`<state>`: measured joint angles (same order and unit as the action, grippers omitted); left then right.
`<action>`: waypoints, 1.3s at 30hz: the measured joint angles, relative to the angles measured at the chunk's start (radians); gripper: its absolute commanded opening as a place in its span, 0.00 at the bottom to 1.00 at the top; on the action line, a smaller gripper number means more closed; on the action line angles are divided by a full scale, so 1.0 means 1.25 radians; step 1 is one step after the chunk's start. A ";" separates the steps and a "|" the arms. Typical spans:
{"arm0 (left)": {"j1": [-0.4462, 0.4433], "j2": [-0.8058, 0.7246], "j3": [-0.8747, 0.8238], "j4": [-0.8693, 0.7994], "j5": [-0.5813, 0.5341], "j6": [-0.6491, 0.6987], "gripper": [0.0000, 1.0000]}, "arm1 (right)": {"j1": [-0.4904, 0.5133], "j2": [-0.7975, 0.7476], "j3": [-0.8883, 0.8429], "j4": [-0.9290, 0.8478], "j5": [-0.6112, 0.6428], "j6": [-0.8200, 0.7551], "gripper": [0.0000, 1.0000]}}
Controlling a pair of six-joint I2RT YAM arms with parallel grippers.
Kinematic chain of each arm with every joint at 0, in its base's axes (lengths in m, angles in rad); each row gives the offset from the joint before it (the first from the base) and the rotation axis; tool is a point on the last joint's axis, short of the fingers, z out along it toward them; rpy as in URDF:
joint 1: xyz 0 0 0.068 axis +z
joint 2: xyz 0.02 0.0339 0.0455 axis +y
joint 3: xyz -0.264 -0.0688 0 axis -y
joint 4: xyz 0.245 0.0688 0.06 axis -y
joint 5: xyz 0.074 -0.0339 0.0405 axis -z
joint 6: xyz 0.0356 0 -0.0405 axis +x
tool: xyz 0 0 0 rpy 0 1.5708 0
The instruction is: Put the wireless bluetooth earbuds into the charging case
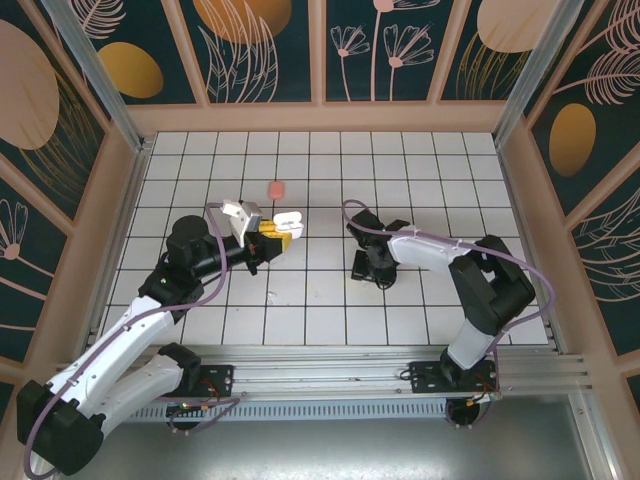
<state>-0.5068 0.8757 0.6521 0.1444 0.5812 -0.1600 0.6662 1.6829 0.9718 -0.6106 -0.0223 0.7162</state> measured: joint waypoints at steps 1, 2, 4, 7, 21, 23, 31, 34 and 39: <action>0.000 0.000 0.000 0.000 0.000 0.000 0.00 | 0.002 0.005 0.001 0.000 0.000 0.000 0.45; 0.000 -0.001 0.000 0.000 0.000 0.000 0.00 | 0.003 0.009 0.002 0.000 0.001 0.000 0.44; 0.000 -0.002 0.000 0.000 0.000 0.000 0.00 | 0.005 0.013 0.005 -0.004 0.006 -0.002 0.40; 0.000 -0.004 -0.002 -0.001 -0.004 0.000 0.00 | 0.005 0.016 0.007 -0.012 0.015 -0.003 0.33; 0.000 0.000 -0.004 -0.009 -0.005 -0.001 0.00 | 0.023 0.024 0.028 -0.020 0.034 -0.023 0.17; 0.000 0.000 -0.006 -0.009 -0.005 -0.001 0.00 | 0.030 0.025 0.036 -0.019 0.041 -0.027 0.16; 0.000 0.000 -0.007 -0.009 -0.005 -0.001 0.00 | 0.040 -0.012 0.050 -0.024 0.090 -0.039 0.15; 0.000 0.000 -0.010 -0.003 -0.003 -0.008 0.00 | 0.044 -0.047 0.069 -0.042 0.108 -0.044 0.15; 0.000 0.000 -0.028 0.034 0.006 -0.035 0.00 | 0.064 -0.089 0.131 -0.070 0.140 -0.058 0.14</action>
<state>-0.5068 0.8757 0.6170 0.1864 0.5884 -0.2035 0.7467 1.5711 1.1355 -0.6975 0.1528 0.6437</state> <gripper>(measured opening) 0.196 0.143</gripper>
